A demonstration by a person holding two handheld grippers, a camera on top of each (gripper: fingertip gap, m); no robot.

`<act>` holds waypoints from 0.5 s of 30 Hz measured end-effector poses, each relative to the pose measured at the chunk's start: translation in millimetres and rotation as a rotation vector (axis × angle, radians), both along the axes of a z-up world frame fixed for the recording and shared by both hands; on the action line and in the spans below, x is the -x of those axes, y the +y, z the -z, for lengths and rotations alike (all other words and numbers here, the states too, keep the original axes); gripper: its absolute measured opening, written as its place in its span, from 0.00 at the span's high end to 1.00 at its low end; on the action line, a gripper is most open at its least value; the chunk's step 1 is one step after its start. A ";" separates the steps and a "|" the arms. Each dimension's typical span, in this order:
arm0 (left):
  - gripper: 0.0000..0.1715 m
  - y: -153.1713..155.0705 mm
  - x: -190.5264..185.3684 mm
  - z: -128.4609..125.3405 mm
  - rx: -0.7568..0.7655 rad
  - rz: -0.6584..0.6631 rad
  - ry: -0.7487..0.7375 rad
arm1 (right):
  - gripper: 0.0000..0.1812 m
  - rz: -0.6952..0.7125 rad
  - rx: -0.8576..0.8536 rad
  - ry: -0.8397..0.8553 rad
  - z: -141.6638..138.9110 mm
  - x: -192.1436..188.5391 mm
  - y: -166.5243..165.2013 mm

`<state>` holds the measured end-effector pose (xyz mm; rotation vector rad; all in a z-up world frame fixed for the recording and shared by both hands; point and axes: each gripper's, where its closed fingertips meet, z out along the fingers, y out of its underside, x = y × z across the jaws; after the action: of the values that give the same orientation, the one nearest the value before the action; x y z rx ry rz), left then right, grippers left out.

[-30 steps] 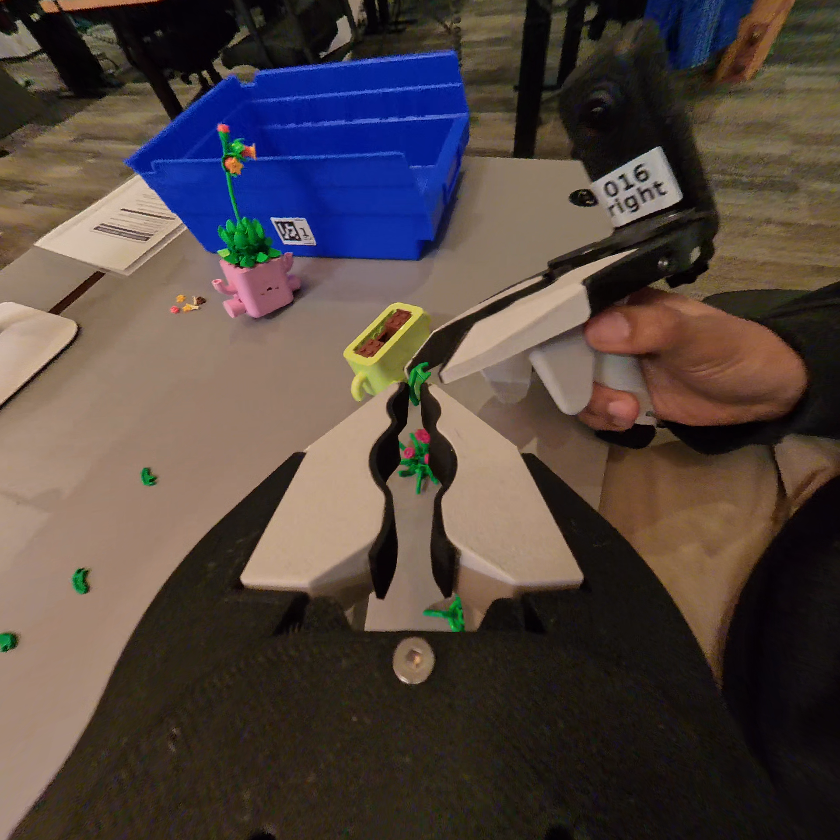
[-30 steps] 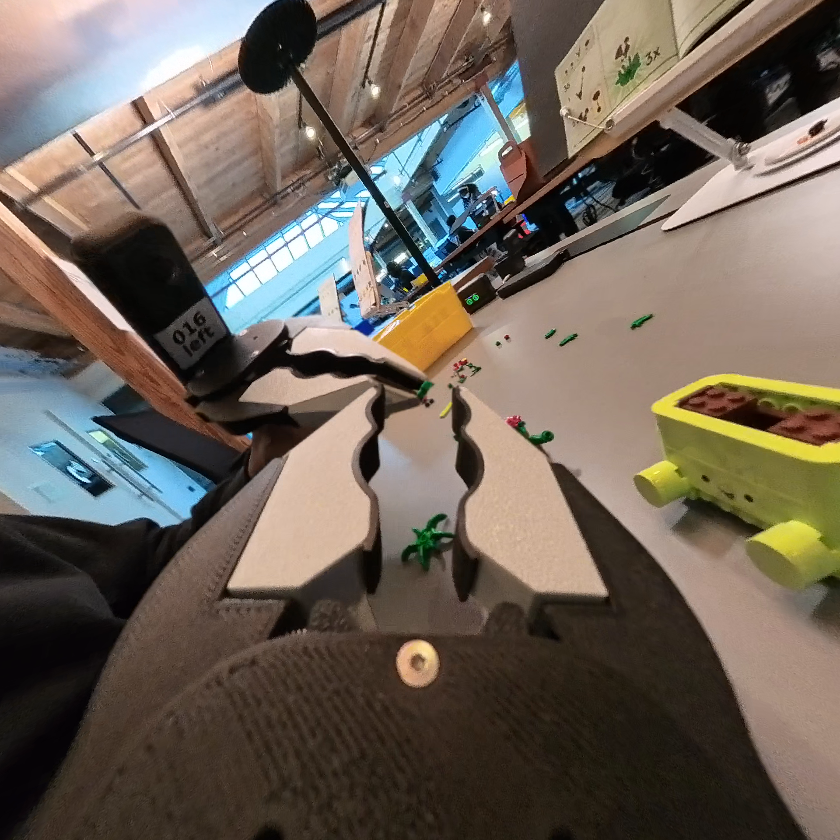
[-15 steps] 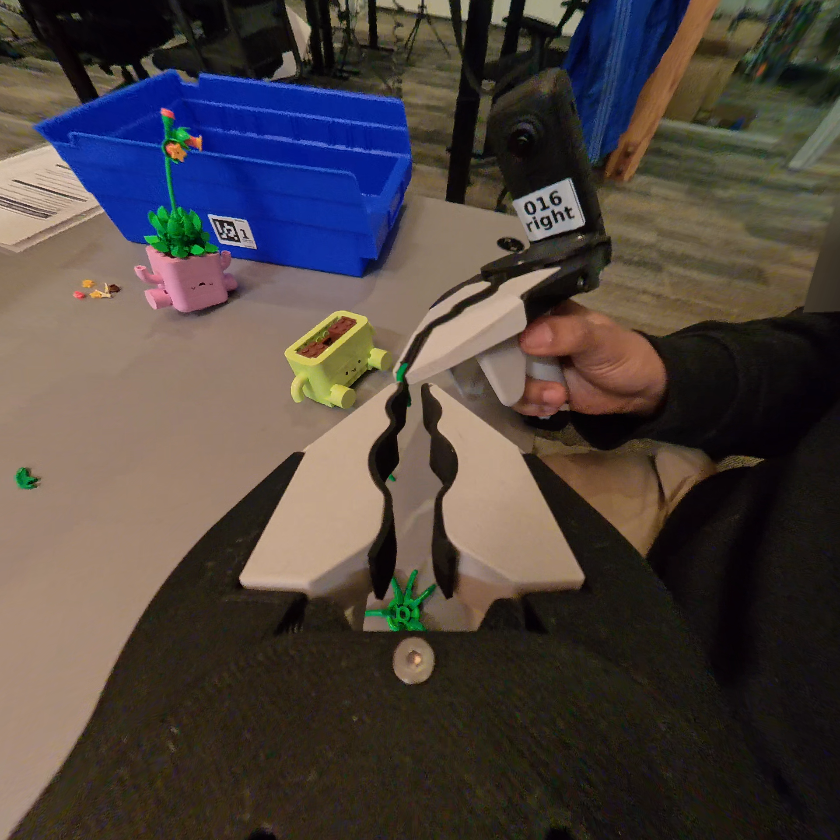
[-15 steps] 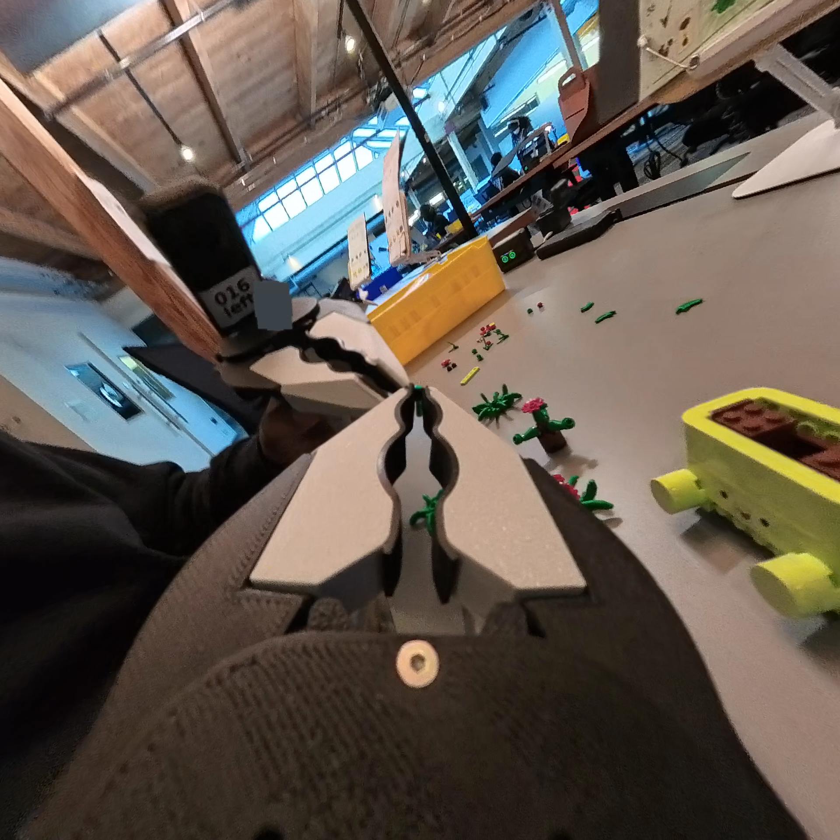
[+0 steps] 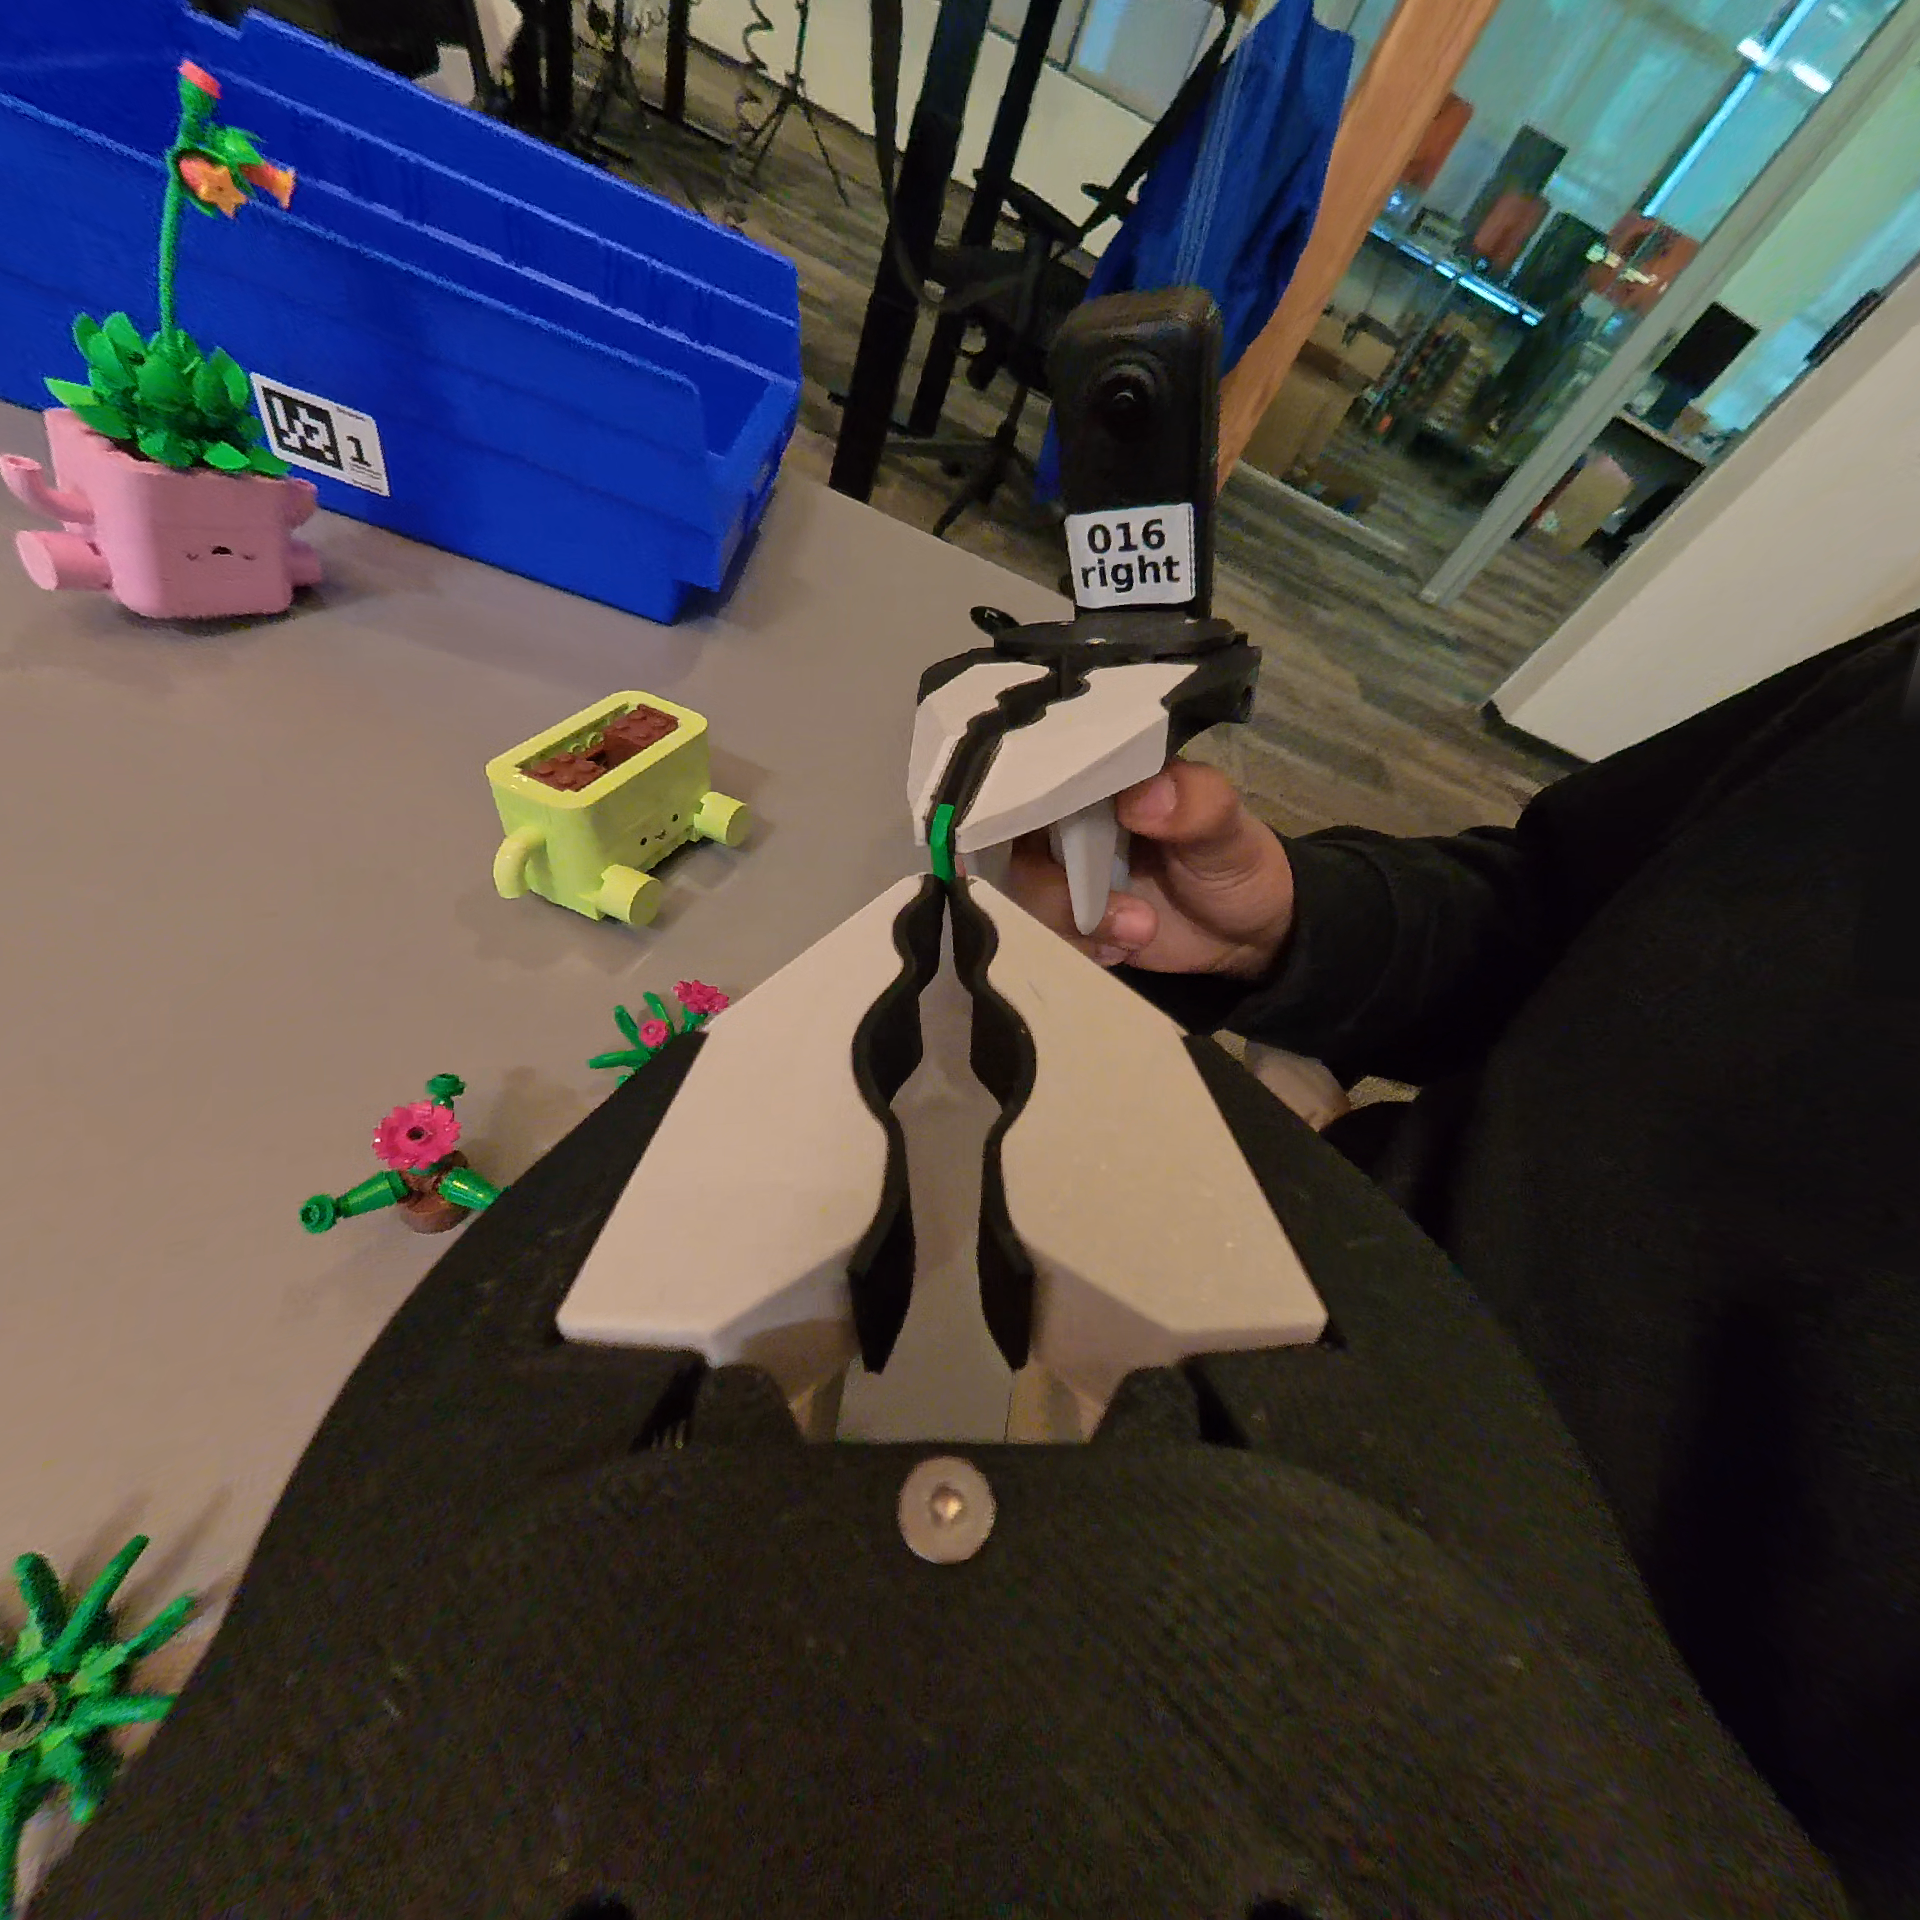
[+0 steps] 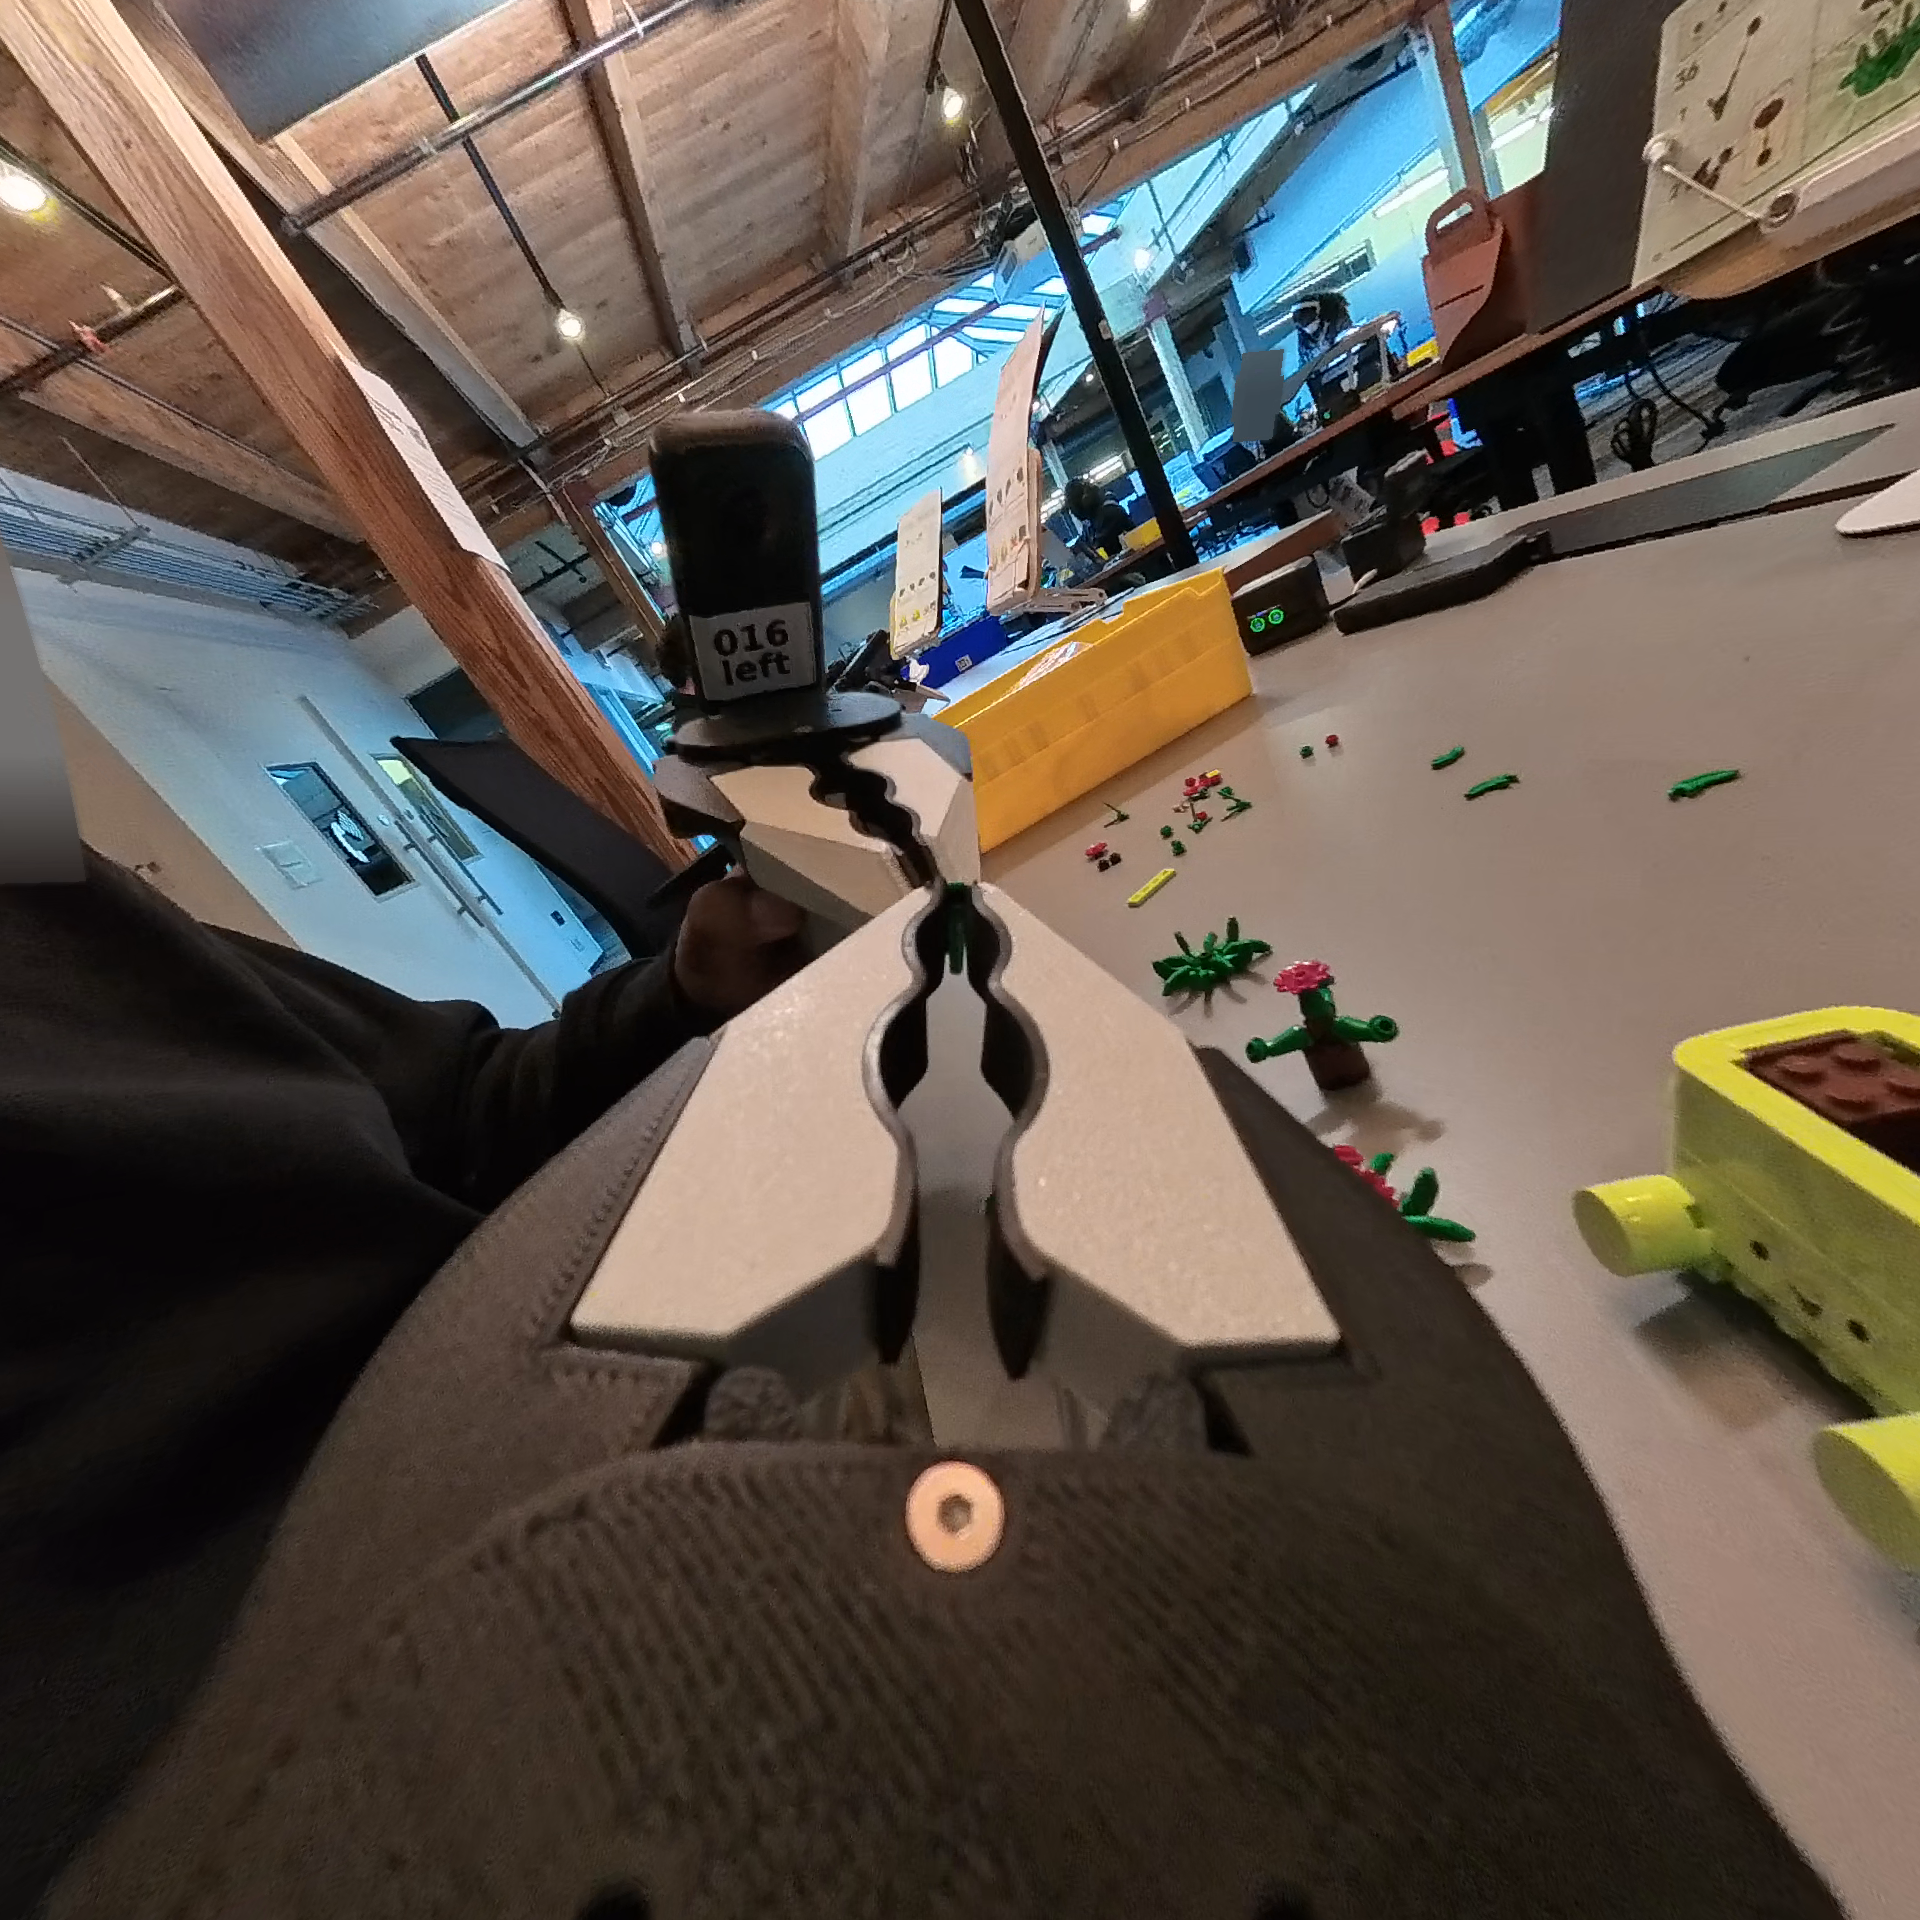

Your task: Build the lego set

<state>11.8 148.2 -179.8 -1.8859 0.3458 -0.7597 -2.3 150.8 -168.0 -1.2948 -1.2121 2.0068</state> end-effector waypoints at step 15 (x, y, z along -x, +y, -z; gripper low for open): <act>0.93 -2.4 -5.9 -8.3 0.019 0.053 -0.209 | 1.00 -0.017 -0.010 0.033 -4.8 -0.8 -6.2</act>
<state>17.6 145.8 -171.5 -1.8005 0.2576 -0.9896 -1.5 144.7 -163.2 -1.2462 -1.2208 2.0231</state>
